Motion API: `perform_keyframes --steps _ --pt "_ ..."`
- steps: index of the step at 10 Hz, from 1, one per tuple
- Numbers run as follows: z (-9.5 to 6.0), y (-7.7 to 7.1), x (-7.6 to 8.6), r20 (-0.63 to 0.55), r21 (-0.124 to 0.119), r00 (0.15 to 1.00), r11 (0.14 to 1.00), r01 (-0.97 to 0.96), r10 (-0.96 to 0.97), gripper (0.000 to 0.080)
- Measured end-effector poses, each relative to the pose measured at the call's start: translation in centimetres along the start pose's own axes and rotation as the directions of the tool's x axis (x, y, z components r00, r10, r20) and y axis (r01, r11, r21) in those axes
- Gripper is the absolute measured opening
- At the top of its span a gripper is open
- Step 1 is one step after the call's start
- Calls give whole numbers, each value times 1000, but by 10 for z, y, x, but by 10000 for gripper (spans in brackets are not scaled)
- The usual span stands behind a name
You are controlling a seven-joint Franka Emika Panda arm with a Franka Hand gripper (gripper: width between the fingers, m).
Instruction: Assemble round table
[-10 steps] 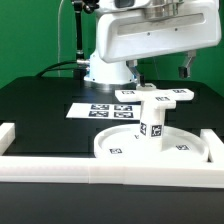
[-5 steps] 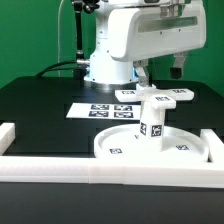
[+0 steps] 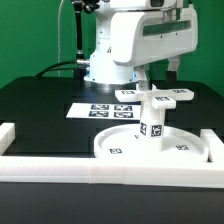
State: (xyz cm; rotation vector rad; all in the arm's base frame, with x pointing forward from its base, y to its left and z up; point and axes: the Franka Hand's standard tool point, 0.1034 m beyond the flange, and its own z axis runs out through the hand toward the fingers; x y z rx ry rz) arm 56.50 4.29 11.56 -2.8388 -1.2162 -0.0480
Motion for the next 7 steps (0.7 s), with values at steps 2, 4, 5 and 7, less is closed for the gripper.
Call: perform_keyframes --steps 2,4,5,7 --pt "10 6 -3 10 4 1000 1000 -10 9 649" --pt "11 7 -6 11 4 1000 1000 -12 12 649" --pt "12 7 -6 12 4 1000 1000 -13 13 649" --pt "13 7 -6 14 5 1000 1000 -14 14 649"
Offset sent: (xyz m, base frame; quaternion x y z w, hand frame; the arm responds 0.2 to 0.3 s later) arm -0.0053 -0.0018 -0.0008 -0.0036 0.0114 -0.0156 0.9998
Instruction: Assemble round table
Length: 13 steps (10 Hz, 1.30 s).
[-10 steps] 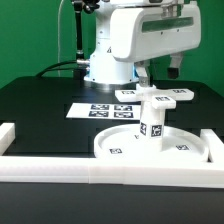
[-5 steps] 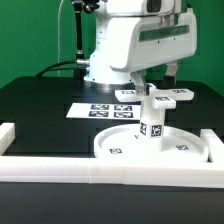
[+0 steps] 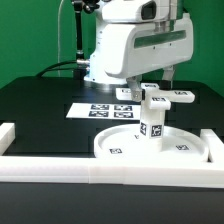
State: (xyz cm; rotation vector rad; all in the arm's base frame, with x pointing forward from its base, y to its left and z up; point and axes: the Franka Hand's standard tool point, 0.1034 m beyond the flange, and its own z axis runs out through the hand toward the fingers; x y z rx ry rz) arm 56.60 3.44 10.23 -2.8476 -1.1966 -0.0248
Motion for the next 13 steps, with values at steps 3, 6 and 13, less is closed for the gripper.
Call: perform_keyframes --steps 3,6,13 --pt "0 1 -2 1 1 1000 1000 15 -15 440" --pt "0 1 -2 1 1 1000 1000 -26 26 440" --pt "0 6 -12 -80 53 722 726 -686 688 442"
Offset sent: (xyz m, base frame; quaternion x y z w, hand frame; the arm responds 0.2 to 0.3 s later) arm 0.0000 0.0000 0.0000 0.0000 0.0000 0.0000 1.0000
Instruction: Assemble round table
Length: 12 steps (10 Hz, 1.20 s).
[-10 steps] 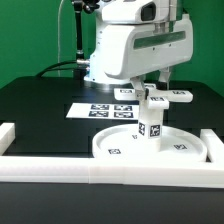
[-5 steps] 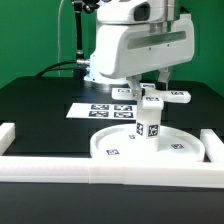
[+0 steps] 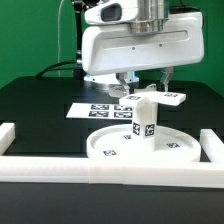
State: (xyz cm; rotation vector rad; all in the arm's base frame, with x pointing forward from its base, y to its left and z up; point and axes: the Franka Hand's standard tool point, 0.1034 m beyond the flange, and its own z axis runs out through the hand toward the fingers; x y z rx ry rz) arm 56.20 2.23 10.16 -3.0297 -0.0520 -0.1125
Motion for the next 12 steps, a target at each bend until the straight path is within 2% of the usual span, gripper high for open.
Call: perform_keyframes --steps 1,4,7,8,9,11,12 --pt "0 -1 0 -13 -1 994 994 -112 112 442" --pt "0 -2 1 -17 2 958 958 -286 286 442" --pt "0 -2 1 -17 8 885 885 -466 466 442" --pt "0 -2 1 -16 18 844 844 -536 536 442" --pt "0 -4 2 -14 27 766 766 -642 643 442" --pt "0 -9 2 -9 33 647 647 -762 763 442" --pt "0 -11 1 1 39 536 535 -844 844 442"
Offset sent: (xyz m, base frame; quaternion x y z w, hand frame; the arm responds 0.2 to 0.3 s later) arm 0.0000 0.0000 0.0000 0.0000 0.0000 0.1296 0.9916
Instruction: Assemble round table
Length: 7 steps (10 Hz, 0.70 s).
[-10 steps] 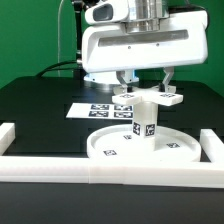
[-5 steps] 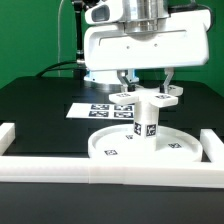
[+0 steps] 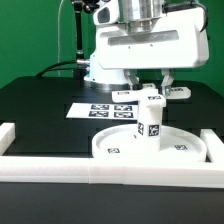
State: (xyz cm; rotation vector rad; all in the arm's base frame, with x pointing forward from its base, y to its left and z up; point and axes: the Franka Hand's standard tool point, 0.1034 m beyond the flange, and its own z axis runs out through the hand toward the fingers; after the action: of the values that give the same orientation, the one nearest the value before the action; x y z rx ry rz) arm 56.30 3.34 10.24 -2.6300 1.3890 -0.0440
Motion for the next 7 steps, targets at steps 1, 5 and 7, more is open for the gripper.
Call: perform_keyframes --steps 1,5,7 --pt "0 -1 -2 2 3 996 996 -88 88 442" --pt "1 -2 -1 8 18 909 909 -417 417 442" --pt "2 -2 -2 10 17 899 899 -439 438 583"
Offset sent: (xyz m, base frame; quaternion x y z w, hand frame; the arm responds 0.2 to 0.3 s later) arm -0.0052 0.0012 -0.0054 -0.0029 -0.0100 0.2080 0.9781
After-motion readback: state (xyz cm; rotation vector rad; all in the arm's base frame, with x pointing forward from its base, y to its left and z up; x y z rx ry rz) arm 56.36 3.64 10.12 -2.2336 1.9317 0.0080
